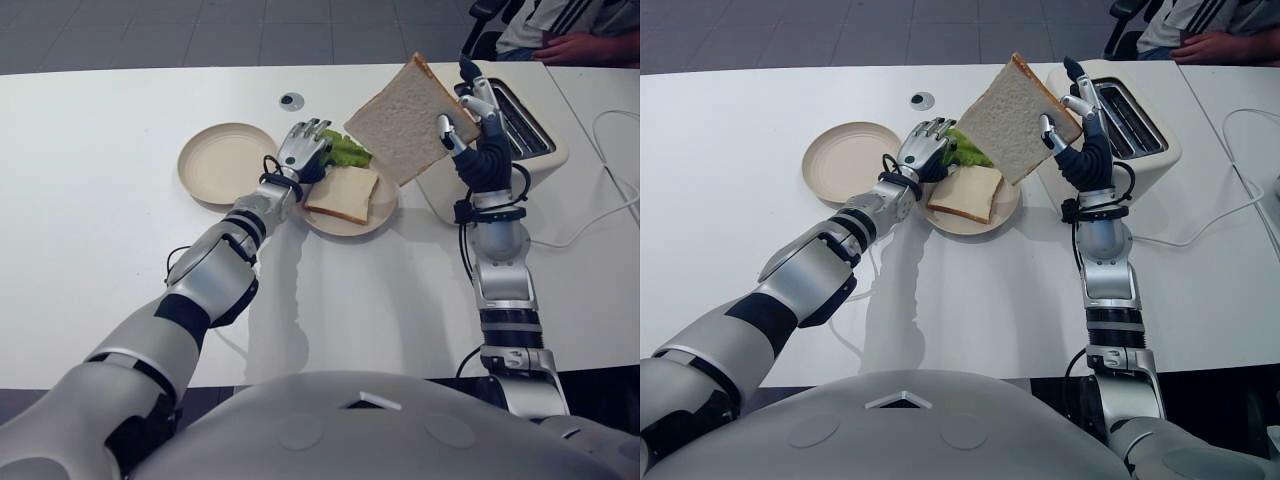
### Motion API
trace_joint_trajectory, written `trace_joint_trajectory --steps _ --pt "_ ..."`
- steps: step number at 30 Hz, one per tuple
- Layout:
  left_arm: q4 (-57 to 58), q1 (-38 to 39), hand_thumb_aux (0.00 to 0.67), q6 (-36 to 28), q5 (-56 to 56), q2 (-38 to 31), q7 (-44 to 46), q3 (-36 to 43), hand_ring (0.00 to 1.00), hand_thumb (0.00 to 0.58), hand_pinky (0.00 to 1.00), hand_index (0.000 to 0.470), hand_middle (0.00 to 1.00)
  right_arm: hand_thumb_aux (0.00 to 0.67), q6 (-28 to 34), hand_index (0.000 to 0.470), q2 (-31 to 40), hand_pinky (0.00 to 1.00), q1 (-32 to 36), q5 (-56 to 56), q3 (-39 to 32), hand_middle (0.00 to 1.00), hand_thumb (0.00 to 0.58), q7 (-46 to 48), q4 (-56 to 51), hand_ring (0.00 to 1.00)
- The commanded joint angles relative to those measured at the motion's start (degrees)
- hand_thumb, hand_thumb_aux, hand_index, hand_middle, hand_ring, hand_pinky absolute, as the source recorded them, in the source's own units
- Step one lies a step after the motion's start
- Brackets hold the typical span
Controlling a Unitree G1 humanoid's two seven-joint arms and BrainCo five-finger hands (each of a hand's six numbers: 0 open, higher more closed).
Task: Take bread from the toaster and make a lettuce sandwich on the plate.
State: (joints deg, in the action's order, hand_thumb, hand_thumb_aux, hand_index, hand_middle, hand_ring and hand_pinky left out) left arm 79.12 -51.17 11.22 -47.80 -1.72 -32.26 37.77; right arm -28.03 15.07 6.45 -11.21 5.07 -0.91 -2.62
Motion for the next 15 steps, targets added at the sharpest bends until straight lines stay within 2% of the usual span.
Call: trace_joint_trajectory --steps 1,2,5,7,15 --pt "0.6 -0.7 0.452 -1.0 0.0 -0.8 1.0 -0.3 0.00 0.519 0.00 0.317 0.00 0.670 0.0 0.470 0.2 0.01 -0.7 0.9 0.3 0.01 0.580 0.2 0.1 0.01" --pt "0.6 -0.6 0.515 -1.0 0.0 -0.7 1.0 -0.2 0.00 0.549 0.00 0.361 0.00 0.670 0.0 0.470 0.2 0.01 -0.8 0.8 0.4 0.01 0.580 0.2 0.2 0.01" --pt "0.5 -0.5 0.578 -0.8 0.0 -0.5 0.6 -0.2 0.00 0.569 0.00 0.405 0.00 0.670 0.0 0.470 0.1 0.01 -0.9 0.9 0.3 0.01 0.580 0.2 0.3 0.01" --pt "0.4 -0.5 0.670 -0.6 0.1 -0.6 0.0 -0.4 0.00 0.580 0.00 0.470 0.00 0.670 0.0 0.470 0.0 0.01 -0.9 0.9 0.2 0.01 0.580 0.2 0.3 0.01" --pt "-0.3 -0.3 0.670 1.8 1.0 -1.1 -4.3 -1.5 0.00 0.580 0.00 0.470 0.00 0.670 0.0 0.470 -0.3 0.01 -0.4 1.0 0.3 0.01 0.580 -0.1 0.0 0.01"
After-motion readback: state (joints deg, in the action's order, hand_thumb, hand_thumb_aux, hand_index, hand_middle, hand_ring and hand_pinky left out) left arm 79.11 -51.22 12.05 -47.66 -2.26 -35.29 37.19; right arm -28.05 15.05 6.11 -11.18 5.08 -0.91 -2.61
